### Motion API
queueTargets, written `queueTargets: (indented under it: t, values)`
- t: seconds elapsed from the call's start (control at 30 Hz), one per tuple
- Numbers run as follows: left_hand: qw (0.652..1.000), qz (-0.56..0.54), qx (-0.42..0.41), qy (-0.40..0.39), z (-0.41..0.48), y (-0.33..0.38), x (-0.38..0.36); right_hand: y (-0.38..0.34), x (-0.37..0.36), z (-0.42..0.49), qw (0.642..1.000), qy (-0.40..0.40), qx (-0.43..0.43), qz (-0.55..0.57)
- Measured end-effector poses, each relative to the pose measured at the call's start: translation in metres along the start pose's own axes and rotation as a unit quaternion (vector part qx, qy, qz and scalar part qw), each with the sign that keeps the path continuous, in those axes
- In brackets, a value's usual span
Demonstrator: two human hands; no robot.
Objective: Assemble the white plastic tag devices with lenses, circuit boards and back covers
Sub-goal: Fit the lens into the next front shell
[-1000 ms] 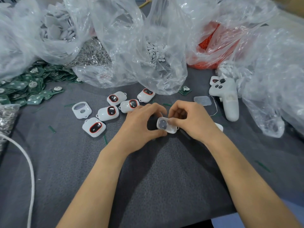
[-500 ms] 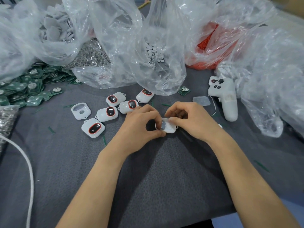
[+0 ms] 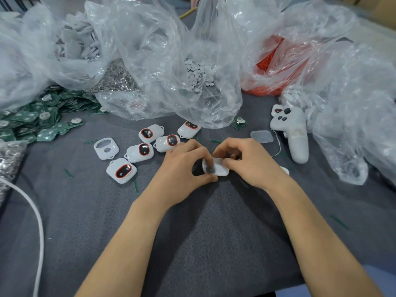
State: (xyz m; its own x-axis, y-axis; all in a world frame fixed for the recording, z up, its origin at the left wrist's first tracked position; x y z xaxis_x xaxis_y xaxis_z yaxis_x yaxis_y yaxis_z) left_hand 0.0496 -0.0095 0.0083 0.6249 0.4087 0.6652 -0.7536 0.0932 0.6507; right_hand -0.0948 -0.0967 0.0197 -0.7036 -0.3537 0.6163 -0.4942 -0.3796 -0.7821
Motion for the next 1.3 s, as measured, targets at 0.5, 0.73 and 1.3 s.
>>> queueTargets:
  t: [0.5, 0.73, 1.3]
  values:
    - [0.998, 0.042, -0.034, 0.015, 0.001, -0.004, -0.004, 0.002, -0.010, 0.001, 0.998, 0.058, -0.008, -0.002]
    - [0.998, 0.020, 0.002, 0.051, -0.001, -0.009, 0.001, 0.001, -0.011, 0.001, 0.994, 0.106, -0.013, 0.036]
    - [0.928, -0.007, 0.090, 0.361, 0.002, -0.042, 0.060, -0.012, -0.029, -0.010, 0.986, -0.006, 0.151, -0.071]
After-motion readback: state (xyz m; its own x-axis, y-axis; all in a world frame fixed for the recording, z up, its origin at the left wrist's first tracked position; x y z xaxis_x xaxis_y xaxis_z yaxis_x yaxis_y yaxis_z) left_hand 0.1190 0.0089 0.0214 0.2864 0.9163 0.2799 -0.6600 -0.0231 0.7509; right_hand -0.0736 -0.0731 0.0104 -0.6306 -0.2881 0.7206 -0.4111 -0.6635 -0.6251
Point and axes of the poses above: each hand's wrist, its own z-axis towards the middle knuckle, its own x-axis out of the back of the hand, y = z × x, the point moved 2 cm from there along z, towards the middle knuckle, and after that the axes turned 12 degrees about y, right-handed, at the moved point
